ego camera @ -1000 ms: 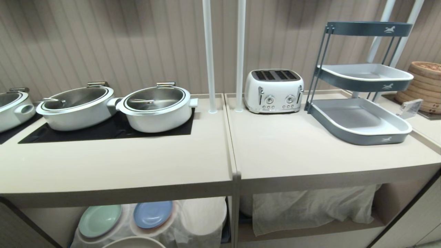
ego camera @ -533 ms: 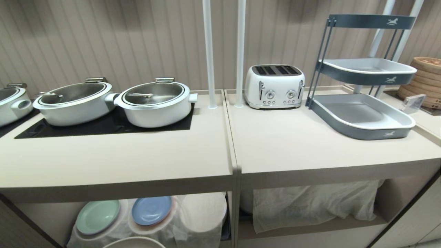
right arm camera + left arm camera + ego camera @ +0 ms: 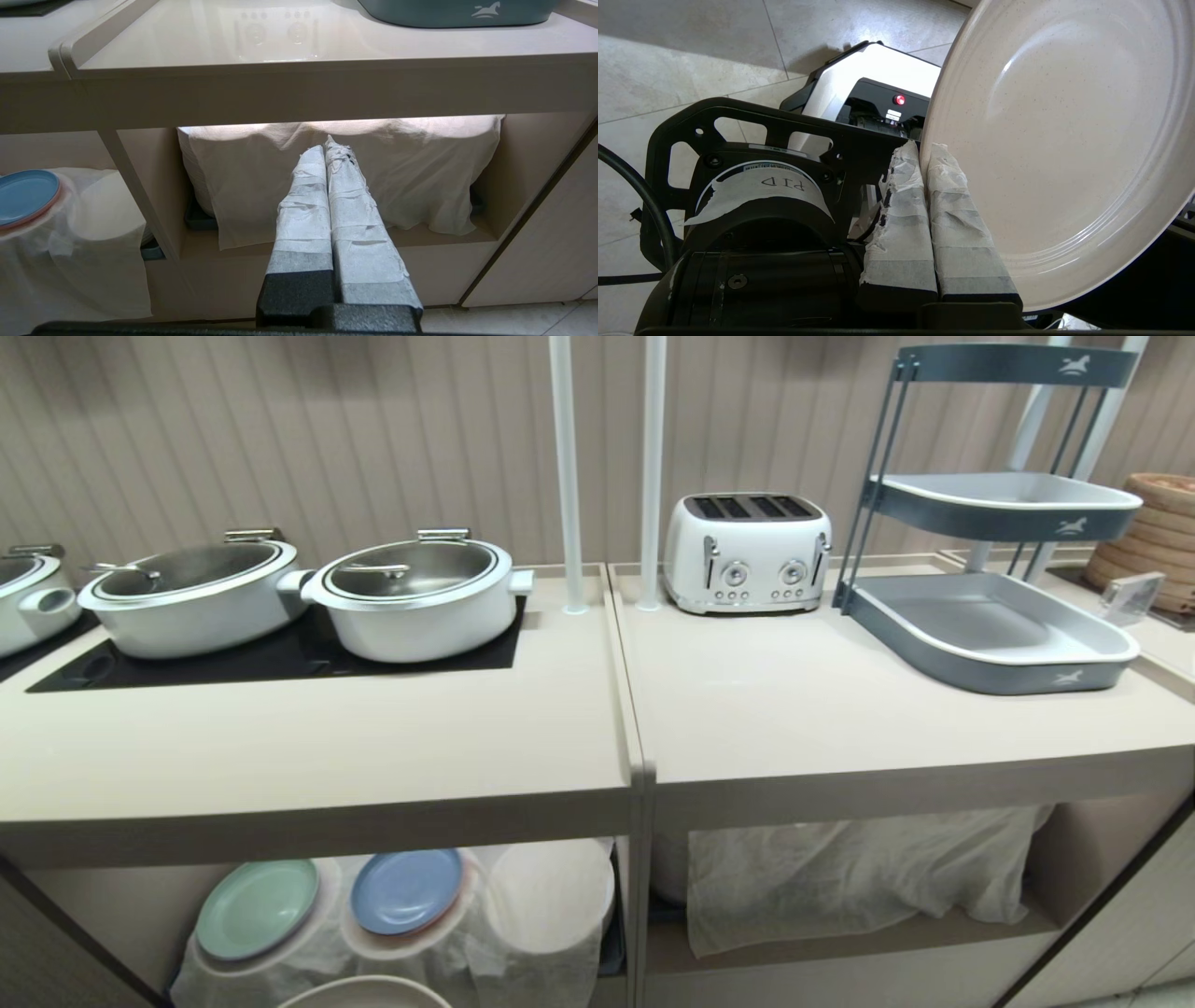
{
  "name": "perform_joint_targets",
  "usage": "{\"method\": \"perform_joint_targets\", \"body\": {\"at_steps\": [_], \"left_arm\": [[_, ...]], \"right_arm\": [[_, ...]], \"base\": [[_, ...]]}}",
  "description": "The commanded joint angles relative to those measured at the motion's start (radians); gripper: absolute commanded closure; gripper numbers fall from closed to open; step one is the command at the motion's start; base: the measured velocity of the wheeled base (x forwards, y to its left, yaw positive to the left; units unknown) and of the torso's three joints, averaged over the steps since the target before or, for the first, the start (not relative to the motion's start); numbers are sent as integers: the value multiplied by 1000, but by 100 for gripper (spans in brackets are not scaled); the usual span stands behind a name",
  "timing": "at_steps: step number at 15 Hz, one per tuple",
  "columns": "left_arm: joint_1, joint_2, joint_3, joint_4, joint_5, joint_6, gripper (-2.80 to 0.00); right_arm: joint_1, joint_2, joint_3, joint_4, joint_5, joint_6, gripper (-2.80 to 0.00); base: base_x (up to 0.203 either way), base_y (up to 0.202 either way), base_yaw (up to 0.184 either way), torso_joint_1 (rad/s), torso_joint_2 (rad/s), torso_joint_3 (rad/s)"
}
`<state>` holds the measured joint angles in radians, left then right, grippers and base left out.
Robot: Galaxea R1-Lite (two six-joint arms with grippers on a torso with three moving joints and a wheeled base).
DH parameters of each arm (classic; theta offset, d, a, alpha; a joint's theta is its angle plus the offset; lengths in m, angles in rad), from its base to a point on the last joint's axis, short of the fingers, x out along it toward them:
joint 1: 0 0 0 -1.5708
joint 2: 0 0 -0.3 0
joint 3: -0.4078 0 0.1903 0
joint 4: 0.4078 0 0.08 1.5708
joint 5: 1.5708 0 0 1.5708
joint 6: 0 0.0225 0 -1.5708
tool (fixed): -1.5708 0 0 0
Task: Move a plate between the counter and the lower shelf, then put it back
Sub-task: Put the plate in the cupboard
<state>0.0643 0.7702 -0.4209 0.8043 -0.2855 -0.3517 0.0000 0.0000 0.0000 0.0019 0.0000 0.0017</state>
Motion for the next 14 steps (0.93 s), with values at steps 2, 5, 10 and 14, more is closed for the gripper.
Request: {"method": "perform_joint_targets", "body": {"at_steps": [2, 5, 10, 14], "left_arm": [[0, 4, 2, 13, -3, -4, 0], [0, 6, 7, 13, -4, -4, 0], [0, 6, 8, 13, -3, -4, 0], [0, 6, 8, 13, -4, -4, 0]], "right_arm": [[0, 2, 0, 0, 0, 0, 0], [0, 2, 0, 0, 0, 0, 0], [0, 2, 0, 0, 0, 0, 0], [0, 2, 0, 0, 0, 1, 0]], "base": [[0, 0, 0, -160, 343, 185], [0, 0, 0, -170, 359, 194], [0, 0, 0, -229, 491, 265], [0, 0, 0, -245, 550, 294]]}}
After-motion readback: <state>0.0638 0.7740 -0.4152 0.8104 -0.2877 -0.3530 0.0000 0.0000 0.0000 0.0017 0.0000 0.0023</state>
